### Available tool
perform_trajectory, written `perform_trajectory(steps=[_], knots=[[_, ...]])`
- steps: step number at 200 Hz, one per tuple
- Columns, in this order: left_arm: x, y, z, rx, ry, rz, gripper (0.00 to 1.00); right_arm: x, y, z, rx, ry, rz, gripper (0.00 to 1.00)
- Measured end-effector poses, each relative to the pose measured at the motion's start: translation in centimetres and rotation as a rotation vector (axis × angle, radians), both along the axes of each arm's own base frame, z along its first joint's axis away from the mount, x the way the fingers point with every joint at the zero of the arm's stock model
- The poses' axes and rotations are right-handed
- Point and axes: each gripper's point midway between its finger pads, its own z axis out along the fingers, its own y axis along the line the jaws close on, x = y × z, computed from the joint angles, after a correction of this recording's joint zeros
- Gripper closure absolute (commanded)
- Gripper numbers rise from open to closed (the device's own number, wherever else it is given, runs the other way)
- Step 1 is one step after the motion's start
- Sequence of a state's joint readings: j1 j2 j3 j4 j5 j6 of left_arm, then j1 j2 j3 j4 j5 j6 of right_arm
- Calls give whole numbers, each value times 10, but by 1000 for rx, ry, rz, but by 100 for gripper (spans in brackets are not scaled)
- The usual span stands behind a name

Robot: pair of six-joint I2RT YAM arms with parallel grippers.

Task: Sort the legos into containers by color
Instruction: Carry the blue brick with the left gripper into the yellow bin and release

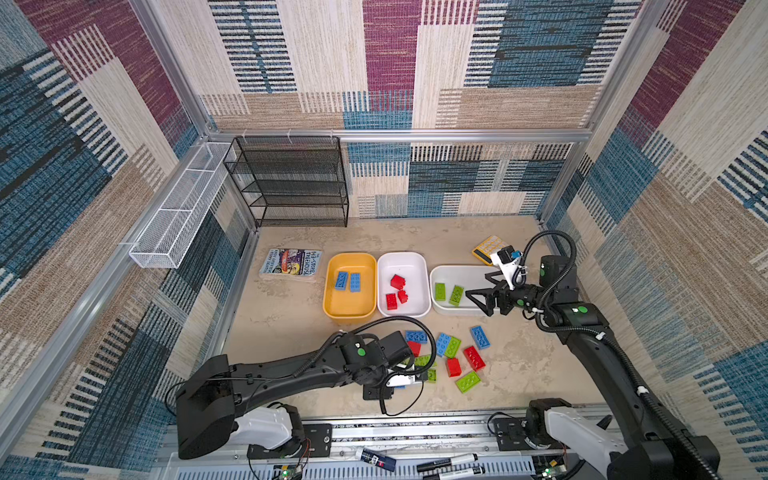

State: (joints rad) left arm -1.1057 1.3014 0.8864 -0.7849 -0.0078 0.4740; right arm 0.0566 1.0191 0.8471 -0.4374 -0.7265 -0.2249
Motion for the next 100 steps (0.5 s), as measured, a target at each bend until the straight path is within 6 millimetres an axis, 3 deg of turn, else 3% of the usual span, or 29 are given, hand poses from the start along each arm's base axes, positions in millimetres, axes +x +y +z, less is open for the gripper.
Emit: perform_trajectory(steps=[27, 58, 73, 100], knots=[[37, 12, 33, -17, -60, 109, 74, 4, 1, 4, 3, -7, 3, 1], [99, 33, 70, -45, -155, 234, 74, 8, 1, 11, 6, -27, 6, 1], [124, 46, 74, -30, -177, 278, 74, 10, 1, 13, 6, -32, 6, 1], [173, 74, 63, 18, -198, 389, 73, 11, 2, 14, 9, -34, 4, 1]])
